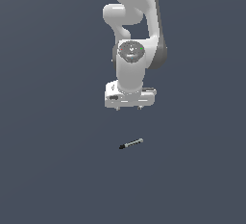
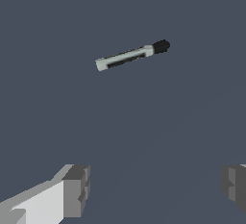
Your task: Pick up the object and move it to a goal position.
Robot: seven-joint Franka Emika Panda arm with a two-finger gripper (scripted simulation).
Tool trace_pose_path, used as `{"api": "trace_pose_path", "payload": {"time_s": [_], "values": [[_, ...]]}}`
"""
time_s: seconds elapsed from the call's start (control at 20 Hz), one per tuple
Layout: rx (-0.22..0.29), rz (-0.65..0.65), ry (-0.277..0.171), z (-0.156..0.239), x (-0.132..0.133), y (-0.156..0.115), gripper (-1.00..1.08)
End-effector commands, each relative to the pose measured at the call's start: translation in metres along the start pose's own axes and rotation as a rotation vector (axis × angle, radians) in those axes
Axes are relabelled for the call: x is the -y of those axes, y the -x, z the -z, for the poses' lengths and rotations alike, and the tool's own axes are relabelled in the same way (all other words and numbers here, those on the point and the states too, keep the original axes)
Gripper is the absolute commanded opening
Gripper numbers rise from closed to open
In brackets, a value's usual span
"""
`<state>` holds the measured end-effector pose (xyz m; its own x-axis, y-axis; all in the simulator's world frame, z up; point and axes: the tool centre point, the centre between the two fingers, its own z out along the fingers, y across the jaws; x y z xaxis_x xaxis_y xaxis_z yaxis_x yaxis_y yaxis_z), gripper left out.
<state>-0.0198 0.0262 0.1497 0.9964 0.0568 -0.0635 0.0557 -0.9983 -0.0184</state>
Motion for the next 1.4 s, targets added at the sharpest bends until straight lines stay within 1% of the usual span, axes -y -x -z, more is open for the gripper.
{"api": "trace_pose_path", "payload": {"time_s": [0.0, 0.15, 0.5, 0.95, 1.35], "values": [[0.000, 0.000, 0.000, 0.000, 0.000, 0.000, 1.00], [0.002, 0.004, -0.002, 0.000, 0.004, 0.000, 1.00], [0.013, 0.026, -0.016, 0.000, 0.028, 0.000, 1.00], [0.012, 0.023, -0.016, 0.000, 0.027, 0.000, 1.00], [0.010, -0.057, -0.018, -0.004, 0.026, -0.008, 1.00]]}}
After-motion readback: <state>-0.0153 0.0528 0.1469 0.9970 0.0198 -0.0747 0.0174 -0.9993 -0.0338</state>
